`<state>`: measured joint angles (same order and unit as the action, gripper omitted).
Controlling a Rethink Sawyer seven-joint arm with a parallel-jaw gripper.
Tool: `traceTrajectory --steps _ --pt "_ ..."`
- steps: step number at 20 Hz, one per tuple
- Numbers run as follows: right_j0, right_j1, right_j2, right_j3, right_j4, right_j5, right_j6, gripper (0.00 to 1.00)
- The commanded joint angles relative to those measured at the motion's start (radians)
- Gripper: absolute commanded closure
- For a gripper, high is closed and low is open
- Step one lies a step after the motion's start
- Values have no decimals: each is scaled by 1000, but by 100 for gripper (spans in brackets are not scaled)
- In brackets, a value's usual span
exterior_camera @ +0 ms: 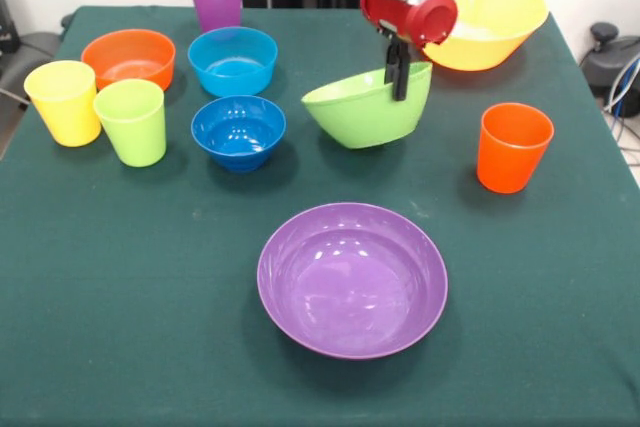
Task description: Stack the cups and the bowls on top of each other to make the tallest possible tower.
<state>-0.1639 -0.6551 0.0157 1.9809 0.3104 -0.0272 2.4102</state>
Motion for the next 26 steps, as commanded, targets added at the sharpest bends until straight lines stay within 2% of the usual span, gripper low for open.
traceTrajectory --steps 1,9,12,20,26 --pt "-7 -41 116 -6 -8 133 86 100" --pt "-53 -63 189 -18 -7 142 78 100" --pt "-87 -64 251 -23 -9 132 78 100" --pt "-186 -22 418 -67 -39 100 47 100" --pt "-205 6 457 -129 -59 93 11 100"
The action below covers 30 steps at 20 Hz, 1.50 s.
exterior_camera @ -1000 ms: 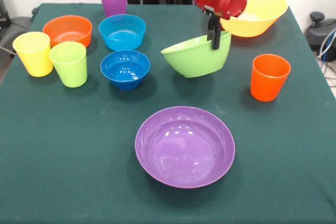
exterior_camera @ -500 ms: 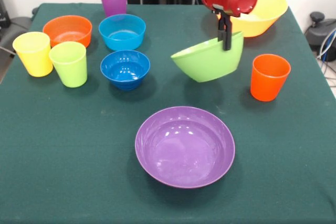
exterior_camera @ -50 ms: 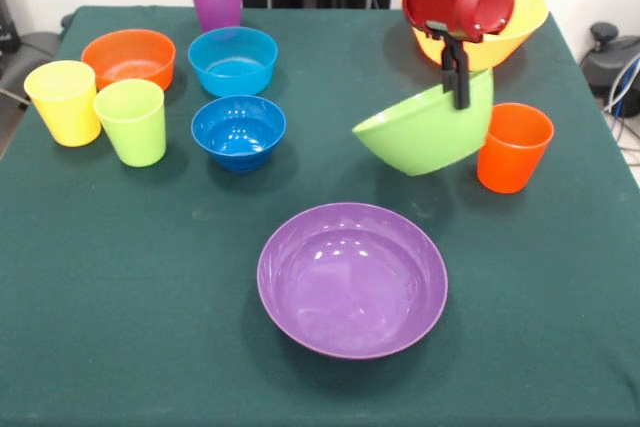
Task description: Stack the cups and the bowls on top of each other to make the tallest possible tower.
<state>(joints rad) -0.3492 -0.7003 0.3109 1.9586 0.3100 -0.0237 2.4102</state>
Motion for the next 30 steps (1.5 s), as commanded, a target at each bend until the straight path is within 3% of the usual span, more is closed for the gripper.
traceTrajectory --steps 1,10,15,18,24,30 --pt "-17 52 163 -116 -58 92 7 100" --pt "-49 104 242 -204 -65 101 -14 100" --pt "-105 193 316 -285 -138 69 -71 100" --pt "-161 292 394 -331 -223 37 -107 100" --pt "-225 431 453 -422 -421 -17 -150 100" --pt "-292 540 545 -482 -572 6 -149 100"
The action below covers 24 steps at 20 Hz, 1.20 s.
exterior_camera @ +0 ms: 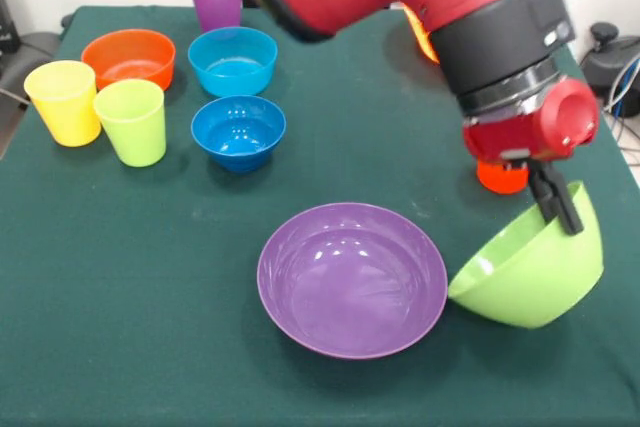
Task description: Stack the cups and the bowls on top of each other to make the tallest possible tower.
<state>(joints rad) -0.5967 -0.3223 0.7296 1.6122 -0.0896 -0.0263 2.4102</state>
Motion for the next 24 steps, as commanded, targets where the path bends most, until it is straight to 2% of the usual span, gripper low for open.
traceTrajectory --steps 1,4,9,16,24 --pt "-51 176 140 -140 -186 15 -144 100" --pt "-72 216 182 -152 -225 32 -129 100" --pt "-82 223 206 -151 -240 63 -102 100" --pt "-145 306 306 -188 -266 163 -187 100" --pt "-151 296 335 -177 -271 187 -168 100"
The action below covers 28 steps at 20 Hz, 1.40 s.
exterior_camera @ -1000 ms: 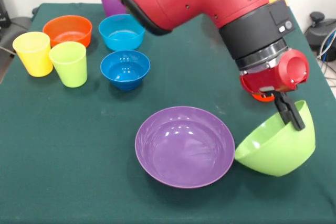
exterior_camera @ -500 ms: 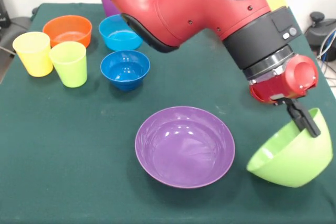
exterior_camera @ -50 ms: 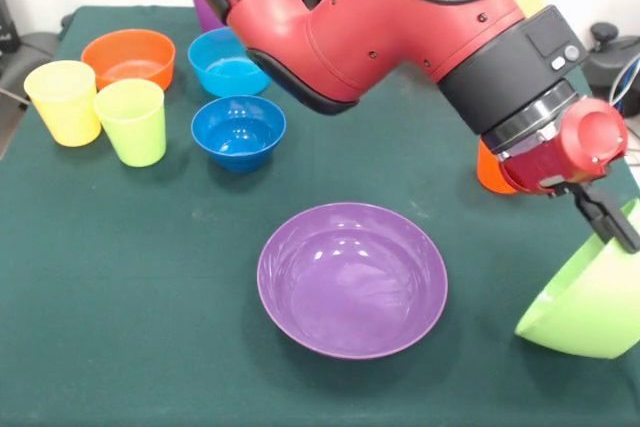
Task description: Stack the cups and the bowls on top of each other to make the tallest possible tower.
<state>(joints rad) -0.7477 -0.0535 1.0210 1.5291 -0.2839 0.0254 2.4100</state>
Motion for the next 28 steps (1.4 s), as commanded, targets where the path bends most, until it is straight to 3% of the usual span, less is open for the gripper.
traceTrajectory --steps 1,4,17,28 --pt "-2 29 46 -94 -80 136 -170 100" --pt "-10 38 44 -107 -99 147 -192 100" --pt "-103 201 143 -170 -230 221 -340 100" --pt "-196 321 214 -201 -252 324 -502 100"
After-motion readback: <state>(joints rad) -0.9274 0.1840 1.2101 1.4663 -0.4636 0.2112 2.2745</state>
